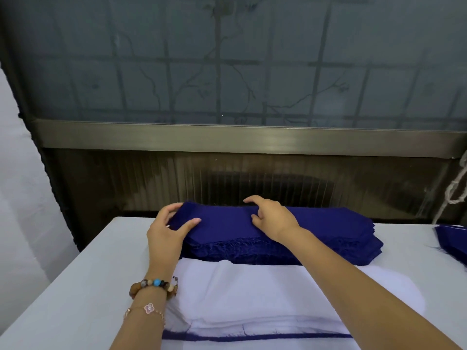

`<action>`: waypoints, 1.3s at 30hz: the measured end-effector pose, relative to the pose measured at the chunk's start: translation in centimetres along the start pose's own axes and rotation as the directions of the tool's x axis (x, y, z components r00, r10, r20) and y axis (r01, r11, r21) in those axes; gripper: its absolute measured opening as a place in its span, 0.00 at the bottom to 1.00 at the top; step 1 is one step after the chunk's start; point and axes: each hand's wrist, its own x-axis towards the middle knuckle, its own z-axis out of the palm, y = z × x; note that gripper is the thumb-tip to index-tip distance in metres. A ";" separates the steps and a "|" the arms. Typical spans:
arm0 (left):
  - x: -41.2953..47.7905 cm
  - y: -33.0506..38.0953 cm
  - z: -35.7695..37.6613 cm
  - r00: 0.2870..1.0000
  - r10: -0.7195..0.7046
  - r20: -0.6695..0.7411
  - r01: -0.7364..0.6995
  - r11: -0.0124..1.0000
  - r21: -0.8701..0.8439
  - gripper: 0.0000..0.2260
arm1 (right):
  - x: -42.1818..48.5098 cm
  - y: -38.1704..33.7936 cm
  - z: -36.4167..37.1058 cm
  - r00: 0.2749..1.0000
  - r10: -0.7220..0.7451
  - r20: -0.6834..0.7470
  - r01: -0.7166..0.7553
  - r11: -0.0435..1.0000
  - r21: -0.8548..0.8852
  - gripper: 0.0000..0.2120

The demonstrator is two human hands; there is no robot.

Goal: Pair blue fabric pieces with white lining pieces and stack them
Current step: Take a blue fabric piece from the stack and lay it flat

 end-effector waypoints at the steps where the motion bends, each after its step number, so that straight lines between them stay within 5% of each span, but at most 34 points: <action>1: 0.0 0.0 -0.1 1.000 -0.001 -0.027 0.001 1.000 0.002 0.17 | 0.2 -0.5 0.4 1.000 -0.029 -0.009 0.029 1.000 0.012 0.23; 6: -0.2 0.2 -0.1 0.987 -0.015 -0.161 0.009 0.999 -0.035 0.05 | 1.1 -1.7 1.7 0.989 -0.145 -0.038 0.146 0.989 0.030 0.24; 15: -0.4 0.1 -0.2 0.986 0.098 -0.131 -0.104 0.994 -0.033 0.04 | 1.6 -1.1 2.0 0.987 -0.154 0.056 0.155 0.988 -0.016 0.27; 22: -0.4 0.5 -0.1 0.960 0.229 -0.160 -0.199 0.963 0.182 0.12 | 1.1 -0.9 2.7 0.985 -0.169 -0.027 0.168 0.986 -0.020 0.25; 28: -0.8 0.6 -0.8 0.967 0.169 -0.192 -0.152 0.983 0.103 0.05 | 0.9 -0.6 3.2 0.982 -0.172 -0.078 0.172 0.985 -0.011 0.25; 34: -0.2 0.3 -1.0 0.905 0.408 -0.116 -0.331 0.851 0.408 0.09 | 0.9 -0.8 3.0 0.988 -0.145 -0.056 0.144 0.989 -0.016 0.25; 39: -0.6 0.4 -0.8 0.928 0.368 -0.054 -0.351 0.914 0.202 0.10 | 1.0 -1.2 2.9 0.988 -0.154 -0.026 0.152 0.984 -0.088 0.29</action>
